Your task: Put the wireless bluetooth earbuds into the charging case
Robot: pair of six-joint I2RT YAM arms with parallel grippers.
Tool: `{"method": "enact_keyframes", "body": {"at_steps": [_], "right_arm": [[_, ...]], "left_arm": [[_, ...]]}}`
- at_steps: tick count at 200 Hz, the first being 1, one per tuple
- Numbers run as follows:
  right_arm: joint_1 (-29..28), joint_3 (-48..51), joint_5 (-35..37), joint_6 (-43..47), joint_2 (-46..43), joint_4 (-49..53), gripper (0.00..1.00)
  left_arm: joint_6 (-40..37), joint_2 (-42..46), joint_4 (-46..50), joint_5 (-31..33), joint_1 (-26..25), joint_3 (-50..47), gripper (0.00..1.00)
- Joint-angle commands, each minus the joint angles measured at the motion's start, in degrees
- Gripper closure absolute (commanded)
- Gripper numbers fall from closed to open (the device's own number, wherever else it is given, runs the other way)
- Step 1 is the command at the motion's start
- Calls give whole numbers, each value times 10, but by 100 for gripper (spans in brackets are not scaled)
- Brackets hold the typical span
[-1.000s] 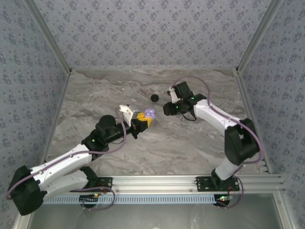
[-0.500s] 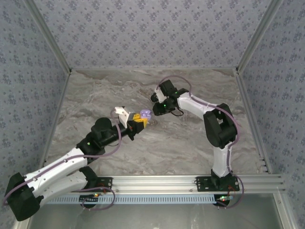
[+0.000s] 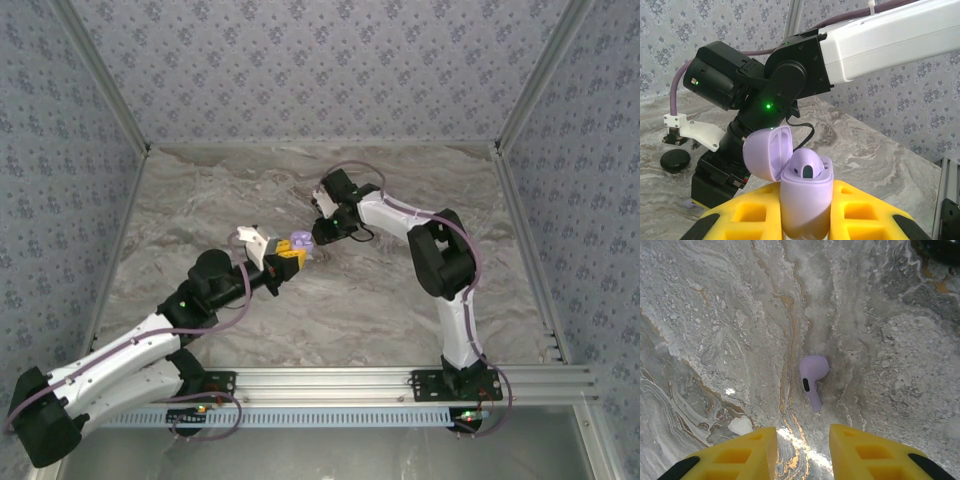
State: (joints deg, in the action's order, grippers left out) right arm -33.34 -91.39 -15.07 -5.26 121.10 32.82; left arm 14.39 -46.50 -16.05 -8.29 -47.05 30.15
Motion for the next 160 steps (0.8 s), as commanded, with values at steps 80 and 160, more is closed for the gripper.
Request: {"method": "enact_keyframes", "body": {"at_steps": [80,160], "right_arm": [[-9,-82,7,16,68,55,65],[-12,-110,28,14,101,74,73]], "left_arm": [[-1,11,-8,5,-5,-1,88],[0,14,-9,7,-5,-3,88]]}}
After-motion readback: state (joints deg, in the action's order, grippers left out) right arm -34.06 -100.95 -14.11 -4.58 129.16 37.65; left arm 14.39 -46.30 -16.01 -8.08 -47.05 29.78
